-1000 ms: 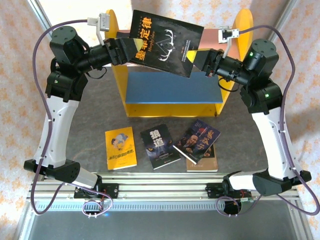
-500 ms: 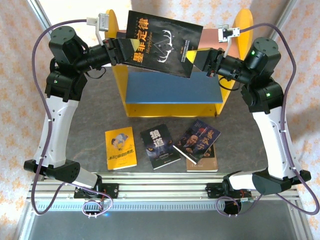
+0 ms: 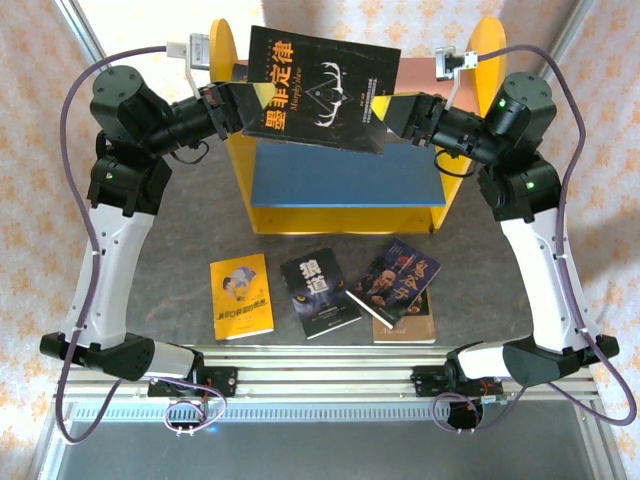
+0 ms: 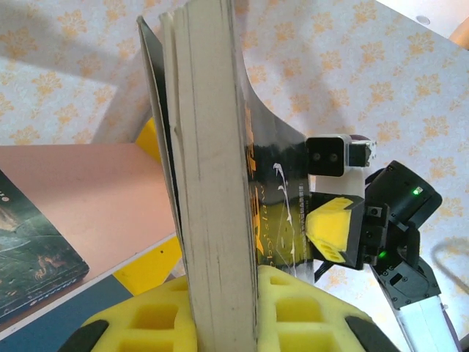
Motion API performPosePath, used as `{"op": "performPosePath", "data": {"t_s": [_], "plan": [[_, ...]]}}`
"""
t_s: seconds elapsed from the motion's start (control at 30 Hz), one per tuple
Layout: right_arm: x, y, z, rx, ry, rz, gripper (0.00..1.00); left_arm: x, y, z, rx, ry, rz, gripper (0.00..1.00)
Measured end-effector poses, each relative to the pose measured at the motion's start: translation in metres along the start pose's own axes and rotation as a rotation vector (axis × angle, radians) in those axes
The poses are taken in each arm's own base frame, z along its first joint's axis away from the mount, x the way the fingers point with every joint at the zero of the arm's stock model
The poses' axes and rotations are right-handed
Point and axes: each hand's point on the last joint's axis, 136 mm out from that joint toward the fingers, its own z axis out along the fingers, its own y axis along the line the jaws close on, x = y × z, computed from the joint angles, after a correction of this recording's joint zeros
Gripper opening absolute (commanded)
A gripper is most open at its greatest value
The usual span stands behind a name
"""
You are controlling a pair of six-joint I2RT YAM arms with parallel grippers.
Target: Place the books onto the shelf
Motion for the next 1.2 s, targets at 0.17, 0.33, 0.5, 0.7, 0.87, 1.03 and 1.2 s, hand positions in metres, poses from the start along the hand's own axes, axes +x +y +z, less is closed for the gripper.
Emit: {"op": "performPosePath", "data": {"t_s": [0.17, 0.33, 0.5, 0.7, 0.87, 1.03, 1.2], "plan": [[0.001, -0.003, 0.002, 0.0, -0.007, 0.013, 0.6, -0.002, -0.008, -0.006, 0.0, -0.015, 0.004, 0.0], [0.002, -0.007, 0.004, 0.005, -0.017, 0.026, 0.73, -0.004, -0.012, -0.012, -0.016, -0.043, 0.004, 0.0], [0.002, -0.01, 0.006, -0.003, -0.027, 0.045, 0.74, -0.009, -0.013, -0.014, -0.025, -0.071, 0.008, 0.0], [0.006, -0.004, 0.011, -0.03, -0.023, 0.063, 0.71, -0.012, -0.006, -0.013, -0.042, -0.099, -0.003, 0.0], [0.009, 0.004, 0.017, -0.06, -0.013, 0.068, 0.58, -0.011, 0.001, -0.011, -0.049, -0.11, -0.014, 0.0], [0.012, -0.005, 0.027, -0.057, 0.002, 0.086, 0.38, -0.016, 0.001, -0.011, -0.047, -0.132, -0.009, 0.0], [0.012, -0.007, 0.033, -0.061, 0.009, 0.088, 0.12, -0.017, 0.005, -0.011, -0.057, -0.138, -0.009, 0.0]]}}
